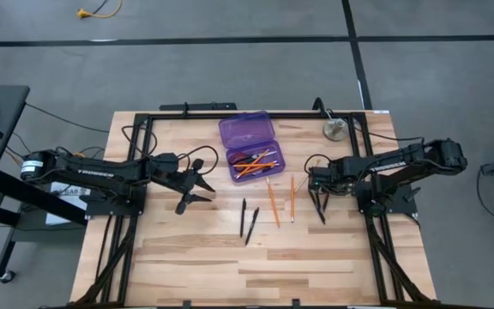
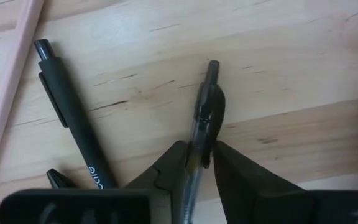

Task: Pick & place school supplies into a supply box
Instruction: Put the black pen into the purple supply box

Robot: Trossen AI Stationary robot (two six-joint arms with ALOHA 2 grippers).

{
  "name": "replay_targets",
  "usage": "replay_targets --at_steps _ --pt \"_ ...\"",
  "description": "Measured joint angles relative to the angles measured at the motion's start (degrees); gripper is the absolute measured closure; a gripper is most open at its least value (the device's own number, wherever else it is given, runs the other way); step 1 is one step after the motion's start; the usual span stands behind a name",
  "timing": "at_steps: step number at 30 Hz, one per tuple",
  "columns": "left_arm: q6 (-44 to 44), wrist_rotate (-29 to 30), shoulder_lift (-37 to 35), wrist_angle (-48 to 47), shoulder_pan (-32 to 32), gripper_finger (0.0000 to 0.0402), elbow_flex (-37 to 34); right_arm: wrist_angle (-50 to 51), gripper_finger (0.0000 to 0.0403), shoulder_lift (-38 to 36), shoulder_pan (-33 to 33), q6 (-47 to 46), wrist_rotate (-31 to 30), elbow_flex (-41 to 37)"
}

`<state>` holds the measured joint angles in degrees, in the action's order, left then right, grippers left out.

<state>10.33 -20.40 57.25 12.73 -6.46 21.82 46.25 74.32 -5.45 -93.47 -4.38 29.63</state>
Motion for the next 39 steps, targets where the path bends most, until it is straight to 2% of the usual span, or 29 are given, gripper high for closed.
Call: replay_targets --at_steps 13,26,39 --pt "0.0 0.01 0.0 0.0 0.0 0.0258 0.0 0.98 0.037 0.02 0.0 0.32 -0.16 0.0" --pt "0.0 0.02 0.0 0.0 0.0 0.0258 0.0 1.74 0.0374 -0.17 0.0 1.01 -0.24 0.18" --pt "0.0 0.02 0.0 0.01 0.0 0.0258 0.0 12.26 0.039 -0.07 -0.03 4.01 -0.02 6.19"
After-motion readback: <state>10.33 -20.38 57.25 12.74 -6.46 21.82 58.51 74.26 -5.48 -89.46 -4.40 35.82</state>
